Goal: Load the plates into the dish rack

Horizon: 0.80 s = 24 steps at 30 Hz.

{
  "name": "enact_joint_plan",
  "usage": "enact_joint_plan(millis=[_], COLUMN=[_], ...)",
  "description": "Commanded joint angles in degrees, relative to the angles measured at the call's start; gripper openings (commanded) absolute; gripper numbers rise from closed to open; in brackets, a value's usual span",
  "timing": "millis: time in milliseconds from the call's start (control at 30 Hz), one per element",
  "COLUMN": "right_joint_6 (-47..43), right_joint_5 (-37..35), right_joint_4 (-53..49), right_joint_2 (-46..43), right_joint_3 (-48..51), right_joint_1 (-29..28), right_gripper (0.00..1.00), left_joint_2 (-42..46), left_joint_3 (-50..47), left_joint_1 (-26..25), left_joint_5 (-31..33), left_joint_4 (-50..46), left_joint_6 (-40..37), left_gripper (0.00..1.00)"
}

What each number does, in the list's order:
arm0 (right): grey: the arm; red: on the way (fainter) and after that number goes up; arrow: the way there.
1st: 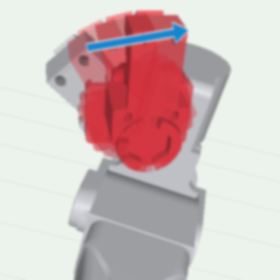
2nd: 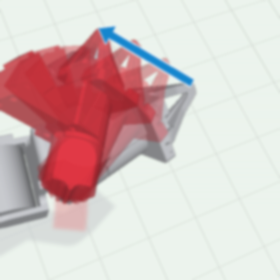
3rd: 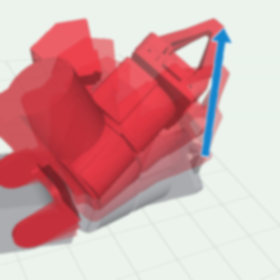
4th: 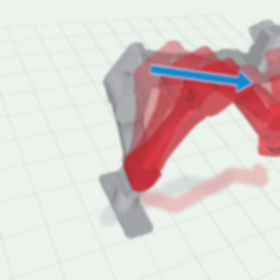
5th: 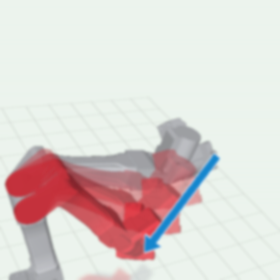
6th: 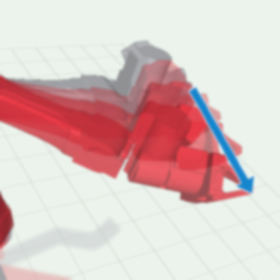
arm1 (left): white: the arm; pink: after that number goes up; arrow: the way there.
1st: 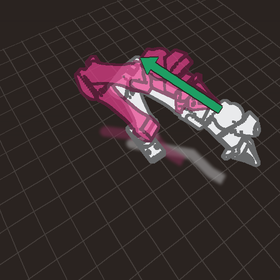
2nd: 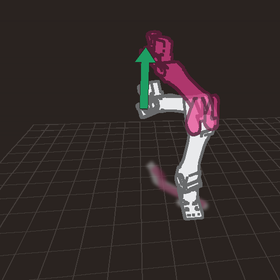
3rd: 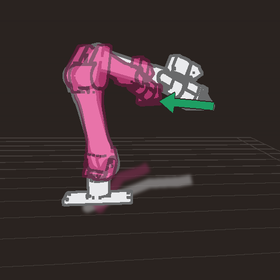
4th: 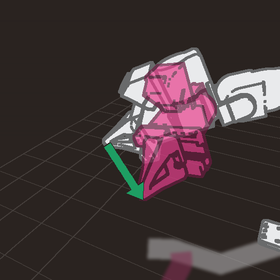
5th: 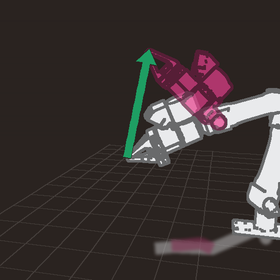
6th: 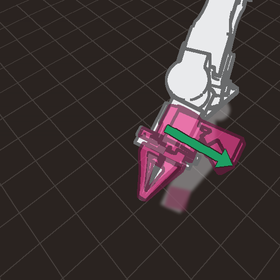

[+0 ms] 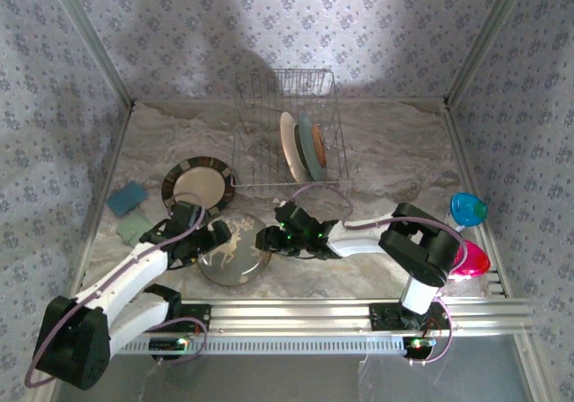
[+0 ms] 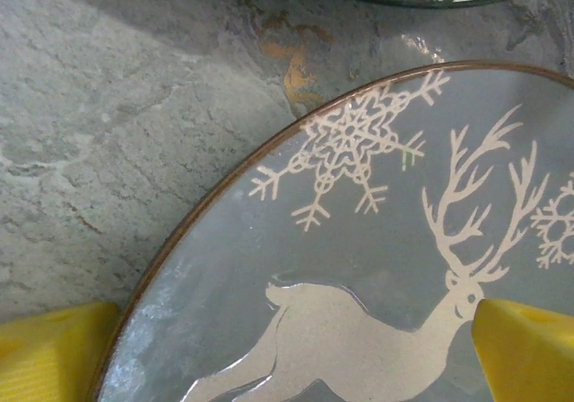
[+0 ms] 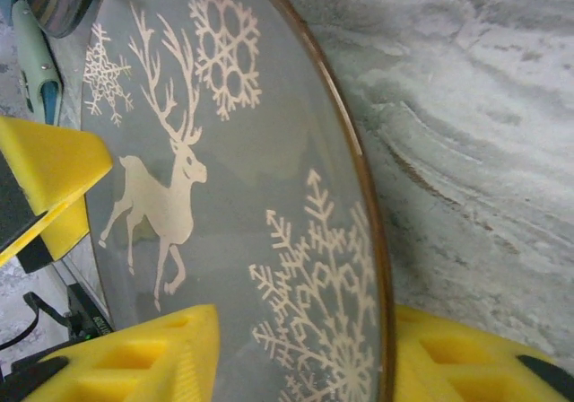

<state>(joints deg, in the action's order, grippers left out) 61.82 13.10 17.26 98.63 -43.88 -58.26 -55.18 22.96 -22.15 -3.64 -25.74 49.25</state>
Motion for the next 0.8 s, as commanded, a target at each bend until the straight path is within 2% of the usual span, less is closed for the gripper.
enact_joint_plan(millis=[0, 333, 767], right_joint_6=[-1.16, -2.07, -0.9], right_joint_5=[1.06, -0.15, 0.37], right_joint_4=[1.48, 0.19, 3.66], right_joint_2=[-2.65, -7.36, -5.92], right_joint_3=[-0.32, 1.51, 0.68], right_joint_1=[-0.25, 0.08, 0.17], right_gripper=[0.4, 0.21, 0.23], left_joint_2=[-1.2, -3.7, -4.5], left_joint_3=[1.9, 3.74, 5.07], left_joint_1=[-2.16, -5.69, -8.29], left_joint_5=[-3.22, -1.53, -0.1], left_joint_4=[3.75, 4.67, 5.0], left_joint_6=[1.81, 2.5, 3.56], left_gripper=[0.99, 0.99, 0.99])
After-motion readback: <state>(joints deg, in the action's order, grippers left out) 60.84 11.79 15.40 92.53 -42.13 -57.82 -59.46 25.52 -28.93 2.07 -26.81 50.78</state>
